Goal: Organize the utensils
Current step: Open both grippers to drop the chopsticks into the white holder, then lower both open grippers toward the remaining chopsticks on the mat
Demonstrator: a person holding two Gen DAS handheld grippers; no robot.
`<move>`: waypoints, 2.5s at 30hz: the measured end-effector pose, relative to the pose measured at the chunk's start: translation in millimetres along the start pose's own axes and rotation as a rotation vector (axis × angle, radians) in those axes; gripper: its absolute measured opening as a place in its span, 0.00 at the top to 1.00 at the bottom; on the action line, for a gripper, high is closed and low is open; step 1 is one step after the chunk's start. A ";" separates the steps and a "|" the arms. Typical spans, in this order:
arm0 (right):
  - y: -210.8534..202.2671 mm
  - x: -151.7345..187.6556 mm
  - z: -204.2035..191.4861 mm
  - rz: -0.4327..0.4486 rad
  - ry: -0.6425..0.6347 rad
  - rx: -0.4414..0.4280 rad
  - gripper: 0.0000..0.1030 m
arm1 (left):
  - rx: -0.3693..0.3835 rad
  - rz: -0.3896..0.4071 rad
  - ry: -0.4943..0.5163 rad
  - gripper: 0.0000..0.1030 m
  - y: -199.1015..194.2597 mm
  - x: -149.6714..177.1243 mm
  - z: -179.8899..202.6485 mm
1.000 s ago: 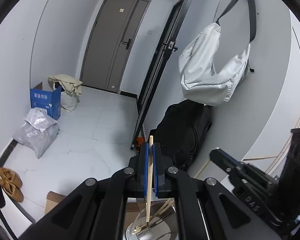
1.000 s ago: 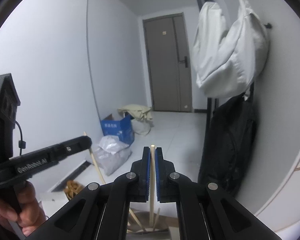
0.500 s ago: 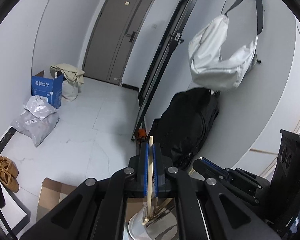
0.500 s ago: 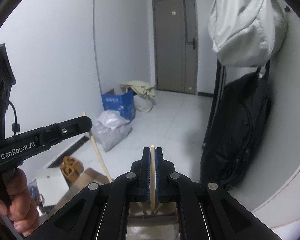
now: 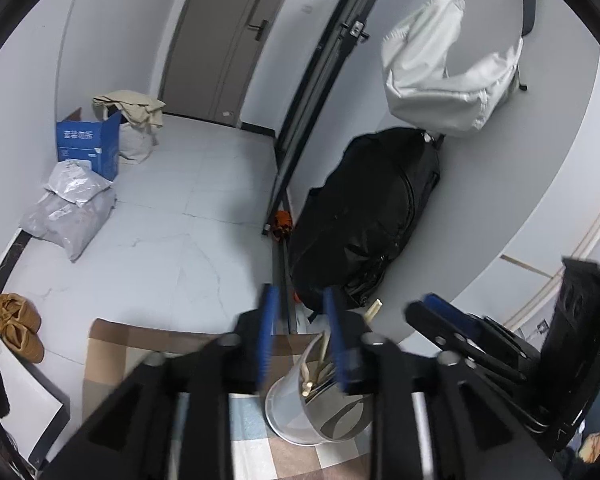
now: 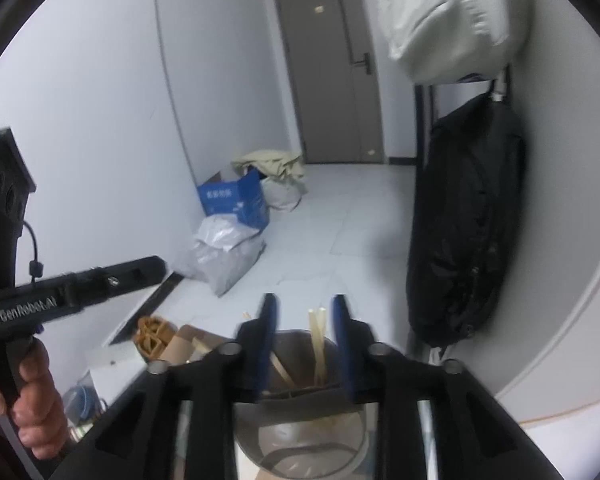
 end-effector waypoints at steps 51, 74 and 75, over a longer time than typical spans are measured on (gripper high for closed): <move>-111.5 125.0 -92.5 0.159 0.035 0.005 0.03 | -0.370 0.226 0.139 0.03 -107.2 120.2 -25.9; 32.4 178.5 -123.3 -0.351 -0.076 -0.031 0.61 | -0.400 0.130 -0.073 0.03 -78.1 124.7 -112.1; 41.3 180.5 -125.0 -0.375 -0.086 -0.032 0.61 | -0.396 0.124 -0.085 0.03 -77.4 124.7 -115.9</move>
Point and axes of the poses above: each gripper's, at about its wrist camera, not at the fingertips, and y roughly the way its jaws point, z to its right, x to its underside, the point moved 3 cm from there along y, roughly the way its jaws point, and after that the axes turned 4 degrees about -y, right-handed, at the moved point
